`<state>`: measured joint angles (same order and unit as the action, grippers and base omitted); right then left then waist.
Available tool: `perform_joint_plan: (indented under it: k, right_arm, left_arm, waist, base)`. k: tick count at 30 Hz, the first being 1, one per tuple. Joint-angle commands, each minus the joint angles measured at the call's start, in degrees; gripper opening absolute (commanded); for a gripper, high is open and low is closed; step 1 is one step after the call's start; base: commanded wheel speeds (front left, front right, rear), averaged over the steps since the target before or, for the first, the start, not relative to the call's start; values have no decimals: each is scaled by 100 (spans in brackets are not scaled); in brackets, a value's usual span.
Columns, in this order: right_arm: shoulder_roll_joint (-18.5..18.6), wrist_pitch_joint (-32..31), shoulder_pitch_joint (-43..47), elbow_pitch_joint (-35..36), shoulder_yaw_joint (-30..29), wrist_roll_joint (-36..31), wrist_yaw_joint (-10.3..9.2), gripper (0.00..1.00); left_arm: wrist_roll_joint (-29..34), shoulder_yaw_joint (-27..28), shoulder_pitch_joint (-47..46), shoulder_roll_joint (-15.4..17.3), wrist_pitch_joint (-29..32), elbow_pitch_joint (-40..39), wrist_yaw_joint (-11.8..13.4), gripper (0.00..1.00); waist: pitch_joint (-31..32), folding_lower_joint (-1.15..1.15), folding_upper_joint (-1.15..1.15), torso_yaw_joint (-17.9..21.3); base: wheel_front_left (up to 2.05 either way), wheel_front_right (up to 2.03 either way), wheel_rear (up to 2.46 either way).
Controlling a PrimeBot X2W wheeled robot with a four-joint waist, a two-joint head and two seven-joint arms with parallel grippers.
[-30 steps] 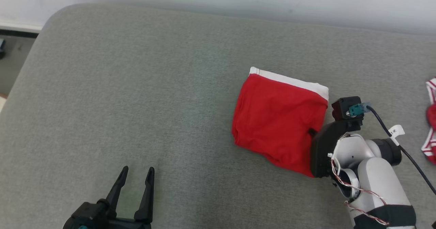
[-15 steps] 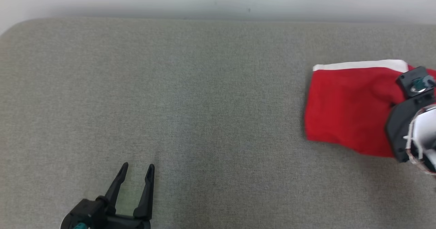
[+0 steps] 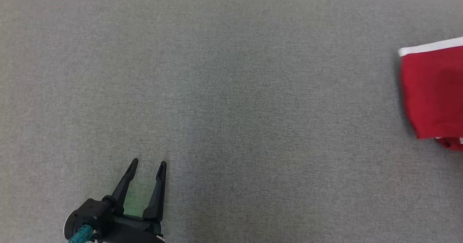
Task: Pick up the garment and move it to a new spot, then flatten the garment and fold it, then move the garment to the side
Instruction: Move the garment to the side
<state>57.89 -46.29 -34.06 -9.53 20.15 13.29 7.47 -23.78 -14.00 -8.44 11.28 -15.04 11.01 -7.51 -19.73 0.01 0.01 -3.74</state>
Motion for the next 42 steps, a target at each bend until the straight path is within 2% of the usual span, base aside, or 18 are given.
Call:
perform_joint_plan:
  k: [1, 8, 15, 19, 20, 21, 22, 29, 35, 39, 42]
  right_arm:
    - [105, 35, -40, -33, 14, 28, 1, 0]
    - [877, 176, 90, -197, 322, 87, 1, 0]
    - [1192, 435, 27, -210, 700, 31, 1, 0]
    - [1201, 621, -53, -322, 742, -98, 1, 0]
    - [1176, 734, -54, -317, 742, -66, 1, 25]
    - [1201, 805, -32, -318, 792, -109, 1, 98]
    - [1228, 874, -45, -337, 792, -181, 1, 100]
    - [1011, 1194, -95, -546, 739, -287, 1, 100]
    - [704, 1924, -121, -835, 607, -212, 1, 100]
    - [70, 2887, -17, -1221, 223, -67, 1, 100]
    - [-753, 3478, 227, -1387, -263, -79, 1, 100]
  left_arm:
    - [-18, 9, -38, 21, -15, -5, 6, 100]
    - [-45, 25, -28, 9, -16, -2, 6, 100]
    - [-44, -131, -162, -2, -15, 36, 6, 100]
    - [-64, -152, -220, 32, -15, 43, 6, 100]
    - [-70, -149, -221, 35, -15, 49, 6, 100]
    - [-73, -142, -217, 36, -15, 53, 6, 100]
    - [-76, -133, -212, 37, -16, 57, 6, 100]
    - [28, -128, -142, 65, -15, 26, 5, 100]
    - [119, -62, -50, 29, -15, -135, 5, 100]
    - [197, 118, 169, -59, -14, -363, 6, 100]
    - [276, 189, 281, -181, -15, -645, 6, 100]
  waist:
    - [-58, -1, -1, -77]
    - [-135, -1, -1, -112]
    - [-191, -1, -1, -138]
    - [-194, -1, -1, -153]
    - [-189, -1, -1, -154]
    - [-182, -1, -1, -151]
    - [-177, -1, -1, -146]
    - [8, -1, -1, -41]
    - [281, -1, -1, 54]
    - [614, -1, -1, 90]
    - [915, -1, -1, 103]
  base:
    - [0, 0, 0]
    - [0, 0, 0]
    - [0, 0, 0]
    - [0, 0, 0]
    - [0, 0, 0]
    - [0, 0, 0]
    - [0, 0, 0]
    - [0, 0, 0]
    - [0, 0, 0]
    - [0, 0, 0]
    - [0, 0, 0]
